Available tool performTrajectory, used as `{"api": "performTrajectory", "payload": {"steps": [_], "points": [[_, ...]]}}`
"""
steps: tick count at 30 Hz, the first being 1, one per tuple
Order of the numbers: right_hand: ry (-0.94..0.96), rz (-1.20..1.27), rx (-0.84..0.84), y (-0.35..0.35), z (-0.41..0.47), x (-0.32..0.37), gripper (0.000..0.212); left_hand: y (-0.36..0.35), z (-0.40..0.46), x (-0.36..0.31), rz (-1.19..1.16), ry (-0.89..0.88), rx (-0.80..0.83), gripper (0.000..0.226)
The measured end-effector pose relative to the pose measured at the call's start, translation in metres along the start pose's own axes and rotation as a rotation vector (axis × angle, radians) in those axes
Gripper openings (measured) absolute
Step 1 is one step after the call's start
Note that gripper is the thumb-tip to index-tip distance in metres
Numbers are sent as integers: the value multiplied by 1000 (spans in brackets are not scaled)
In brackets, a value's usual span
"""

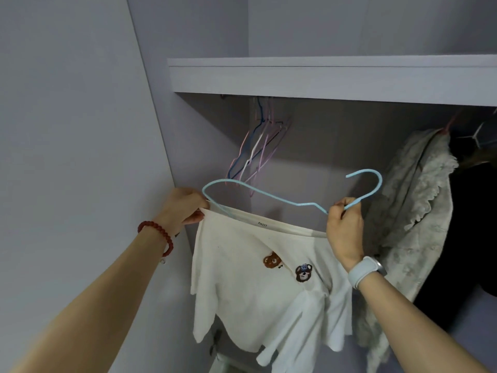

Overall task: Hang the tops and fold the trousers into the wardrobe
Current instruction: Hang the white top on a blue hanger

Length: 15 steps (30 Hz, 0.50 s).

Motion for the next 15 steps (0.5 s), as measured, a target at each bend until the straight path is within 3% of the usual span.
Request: {"api": "performTrajectory", "payload": {"steps": [13, 15], "points": [[129, -139, 37, -20, -21, 21, 12, 19, 11, 6, -441, 201, -135, 15], [84, -62, 71, -23, -21, 20, 13, 19, 11, 10, -461, 214, -118, 13]]}}
Point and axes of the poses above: each hand's wrist, its own z-axis towards the middle knuckle, its own y-axis out of the back of the hand, x = y × z, the point moved 2 cm from there along z, towards the middle knuckle, and after that the axes turned 1 degree about x, right-handed, at the moved point
